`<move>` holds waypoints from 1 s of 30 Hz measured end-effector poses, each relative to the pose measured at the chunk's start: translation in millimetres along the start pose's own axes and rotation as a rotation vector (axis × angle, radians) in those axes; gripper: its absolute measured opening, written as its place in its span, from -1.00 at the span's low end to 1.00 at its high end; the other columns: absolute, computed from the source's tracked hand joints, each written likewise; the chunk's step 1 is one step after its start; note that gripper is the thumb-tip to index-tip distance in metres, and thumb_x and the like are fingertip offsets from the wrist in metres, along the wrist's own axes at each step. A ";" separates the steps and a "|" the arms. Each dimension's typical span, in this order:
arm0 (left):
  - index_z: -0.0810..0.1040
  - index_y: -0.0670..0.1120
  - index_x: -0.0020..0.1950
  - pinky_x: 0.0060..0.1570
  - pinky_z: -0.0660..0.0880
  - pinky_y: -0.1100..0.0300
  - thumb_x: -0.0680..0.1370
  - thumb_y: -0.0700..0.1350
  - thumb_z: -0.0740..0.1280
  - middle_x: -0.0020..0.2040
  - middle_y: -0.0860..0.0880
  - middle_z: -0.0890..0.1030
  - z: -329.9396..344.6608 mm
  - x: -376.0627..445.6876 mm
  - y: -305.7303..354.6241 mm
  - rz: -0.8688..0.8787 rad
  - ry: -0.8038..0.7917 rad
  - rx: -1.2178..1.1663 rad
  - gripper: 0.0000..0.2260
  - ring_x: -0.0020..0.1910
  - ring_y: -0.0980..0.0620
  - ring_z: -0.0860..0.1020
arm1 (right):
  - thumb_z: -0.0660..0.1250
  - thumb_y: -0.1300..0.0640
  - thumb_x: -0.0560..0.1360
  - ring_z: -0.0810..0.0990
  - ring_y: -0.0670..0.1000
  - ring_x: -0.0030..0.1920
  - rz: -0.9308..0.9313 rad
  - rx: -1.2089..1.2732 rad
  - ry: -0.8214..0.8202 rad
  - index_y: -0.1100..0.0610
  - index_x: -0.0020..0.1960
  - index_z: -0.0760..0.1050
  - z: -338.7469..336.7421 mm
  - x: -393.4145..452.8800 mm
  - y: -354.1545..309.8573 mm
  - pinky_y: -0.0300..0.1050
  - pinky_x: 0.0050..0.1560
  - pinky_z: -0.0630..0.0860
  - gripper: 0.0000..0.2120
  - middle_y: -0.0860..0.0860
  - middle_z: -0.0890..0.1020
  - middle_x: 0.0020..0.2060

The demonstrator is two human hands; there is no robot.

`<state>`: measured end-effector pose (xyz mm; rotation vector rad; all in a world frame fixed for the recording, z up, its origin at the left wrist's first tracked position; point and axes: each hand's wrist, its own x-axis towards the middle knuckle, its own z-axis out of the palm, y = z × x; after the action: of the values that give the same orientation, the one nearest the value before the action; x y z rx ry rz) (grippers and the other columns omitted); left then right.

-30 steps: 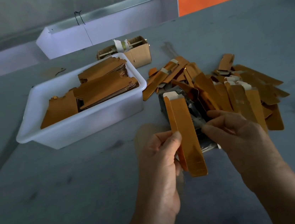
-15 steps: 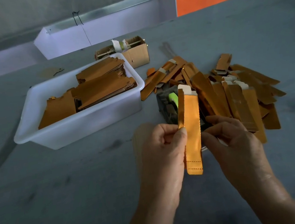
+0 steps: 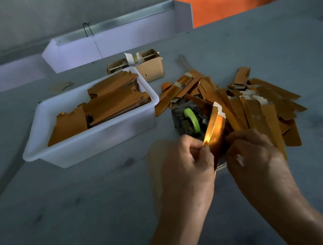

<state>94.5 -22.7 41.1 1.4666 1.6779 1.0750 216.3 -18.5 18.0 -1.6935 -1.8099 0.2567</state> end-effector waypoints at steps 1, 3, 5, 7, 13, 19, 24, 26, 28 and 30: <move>0.46 0.08 -0.22 -0.46 0.39 0.44 0.55 -0.08 0.34 -0.32 0.35 0.54 -1.5 0.9 -0.5 -0.022 -0.010 -0.022 -0.84 -0.31 0.36 0.52 | 0.40 0.26 0.43 0.55 0.02 -0.05 0.015 0.031 0.022 0.20 -0.15 0.61 -7.0 -0.6 3.0 -0.23 -0.13 0.45 -0.98 0.06 0.59 -0.01; 0.53 0.03 -0.17 -0.44 0.44 0.39 0.54 -0.08 0.34 -0.31 0.15 0.60 -5.6 2.7 -1.7 -0.106 -0.057 -0.132 -0.91 -0.34 0.22 0.56 | 0.36 0.14 0.44 0.54 -0.09 -0.19 0.065 0.183 0.036 0.06 -0.17 0.56 -20.8 0.1 11.5 -0.32 -0.27 0.38 -0.97 -0.05 0.59 -0.10; 0.59 -0.03 -0.15 -0.44 0.46 0.31 0.53 -0.13 0.37 -0.35 0.04 0.61 -10.8 2.8 -1.4 -0.181 -0.102 -0.297 -0.94 -0.42 0.16 0.54 | 0.35 0.04 0.40 0.56 -0.06 -0.23 0.160 0.508 -0.050 -0.02 -0.19 0.56 -34.4 3.0 16.0 -0.21 -0.25 0.45 -0.96 -0.07 0.60 -0.24; 0.63 -0.08 -0.15 -0.46 0.45 0.33 0.52 -0.16 0.38 -0.37 0.02 0.63 -14.8 0.0 1.5 -0.216 -0.132 -0.408 -0.94 -0.42 0.16 0.56 | 0.35 -0.01 0.30 0.58 -0.03 -0.21 0.181 0.752 -0.198 -0.03 -0.19 0.58 -41.8 4.2 10.5 -0.12 -0.18 0.52 -0.88 -0.01 0.62 -0.25; 0.68 -0.05 -0.18 -0.39 0.51 0.25 0.51 -0.19 0.39 -0.30 -0.05 0.69 -14.0 -13.3 -2.2 -0.229 -0.120 -0.459 -0.89 -0.36 0.07 0.63 | 0.28 -0.02 0.24 0.58 -0.17 -0.21 0.051 0.784 -0.369 -0.11 -0.17 0.63 -32.7 1.1 -2.2 -0.37 -0.29 0.49 -0.79 -0.13 0.65 -0.23; 0.67 -0.05 -0.20 -0.47 0.41 0.32 0.49 -0.16 0.40 -0.35 0.01 0.66 -15.5 -15.9 -0.9 -0.261 -0.147 -0.448 -0.91 -0.42 0.15 0.57 | 0.29 0.01 0.31 0.58 -0.17 -0.17 0.000 0.711 -0.346 -0.22 0.00 0.56 -26.0 0.1 -6.3 -0.37 -0.25 0.49 -0.71 -0.13 0.63 -0.21; 0.67 -0.11 -0.20 -0.37 0.59 0.22 0.51 -0.23 0.38 -0.36 -0.04 0.66 -13.8 -17.3 -0.2 -0.237 -0.159 -0.453 -0.88 -0.40 0.09 0.62 | 0.28 -0.09 0.20 0.63 -0.19 -0.22 0.061 0.631 -0.248 -0.18 0.02 0.34 -23.4 1.3 -7.4 -0.29 -0.35 0.50 -0.61 -0.19 0.66 -0.23; 0.67 -0.14 -0.15 -0.23 0.63 0.18 0.51 -0.25 0.38 -0.25 -0.09 0.70 -14.7 -17.6 0.2 -0.247 -0.179 -0.491 -0.91 -0.26 0.02 0.68 | 0.28 -0.10 0.18 0.63 -0.21 -0.23 0.083 0.609 -0.232 -0.16 -0.03 0.33 -21.8 1.6 -8.4 -0.26 -0.32 0.49 -0.64 -0.24 0.65 -0.25; 0.66 -0.17 -0.13 -0.22 0.62 0.22 0.52 -0.28 0.36 -0.22 -0.11 0.71 -16.1 -17.5 0.6 -0.253 -0.205 -0.526 -0.91 -0.22 -0.01 0.70 | 0.29 -0.11 0.17 0.62 -0.22 -0.24 0.101 0.590 -0.233 -0.14 -0.05 0.34 -21.0 2.0 -9.2 -0.26 -0.28 0.49 -0.64 -0.26 0.65 -0.26; 0.66 -0.17 -0.13 -0.23 0.61 0.24 0.52 -0.29 0.35 -0.22 -0.11 0.71 -17.5 -17.4 0.2 -0.252 -0.218 -0.529 -0.90 -0.23 -0.02 0.70 | 0.32 -0.11 0.19 0.62 -0.23 -0.25 0.102 0.558 -0.238 -0.12 -0.06 0.35 -20.9 2.2 -10.7 -0.28 -0.28 0.49 -0.66 -0.28 0.64 -0.25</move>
<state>82.0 -42.6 48.4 0.9649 1.2573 1.0686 219.3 -23.9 40.7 -1.3923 -1.6080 0.9475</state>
